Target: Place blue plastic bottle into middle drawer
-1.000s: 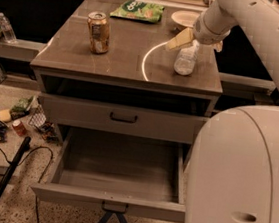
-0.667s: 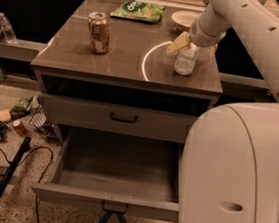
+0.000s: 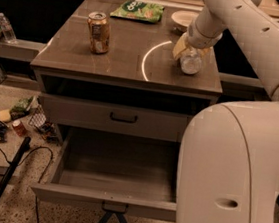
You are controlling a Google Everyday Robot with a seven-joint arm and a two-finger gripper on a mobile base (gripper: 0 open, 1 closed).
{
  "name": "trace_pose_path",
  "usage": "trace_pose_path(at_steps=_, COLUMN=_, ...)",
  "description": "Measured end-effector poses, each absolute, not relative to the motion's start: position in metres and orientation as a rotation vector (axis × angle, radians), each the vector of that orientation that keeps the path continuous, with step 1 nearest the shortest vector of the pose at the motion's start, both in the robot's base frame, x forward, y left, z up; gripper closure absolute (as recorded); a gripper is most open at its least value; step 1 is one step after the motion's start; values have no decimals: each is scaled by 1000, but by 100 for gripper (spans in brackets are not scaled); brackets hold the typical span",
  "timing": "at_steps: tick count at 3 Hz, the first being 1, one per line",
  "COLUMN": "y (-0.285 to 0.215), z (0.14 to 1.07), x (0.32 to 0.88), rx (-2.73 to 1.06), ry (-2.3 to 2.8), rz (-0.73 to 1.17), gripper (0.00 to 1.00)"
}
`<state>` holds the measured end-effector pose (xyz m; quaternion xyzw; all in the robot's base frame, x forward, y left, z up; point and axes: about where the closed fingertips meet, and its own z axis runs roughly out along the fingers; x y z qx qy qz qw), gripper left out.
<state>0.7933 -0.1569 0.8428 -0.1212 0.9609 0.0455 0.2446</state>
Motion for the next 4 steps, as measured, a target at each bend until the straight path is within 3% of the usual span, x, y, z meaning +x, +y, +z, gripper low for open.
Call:
trace_pose_path(at_steps=1, y=-157, z=843, x=793, rx=-331, ry=2624, rz=124, gripper=88)
trace_pose_path(at_steps=2, y=-159, z=859, x=763, rx=-473, ry=2573, rz=218, gripper=100)
trace_pose_path(at_steps=3, y=-165, z=888, x=672, rx=-670, ry=2455, rz=500, gripper=100)
trace_pose_path(at_steps=4, y=-158, z=897, x=629, rx=-862, ry=2353, rz=768, gripper=100)
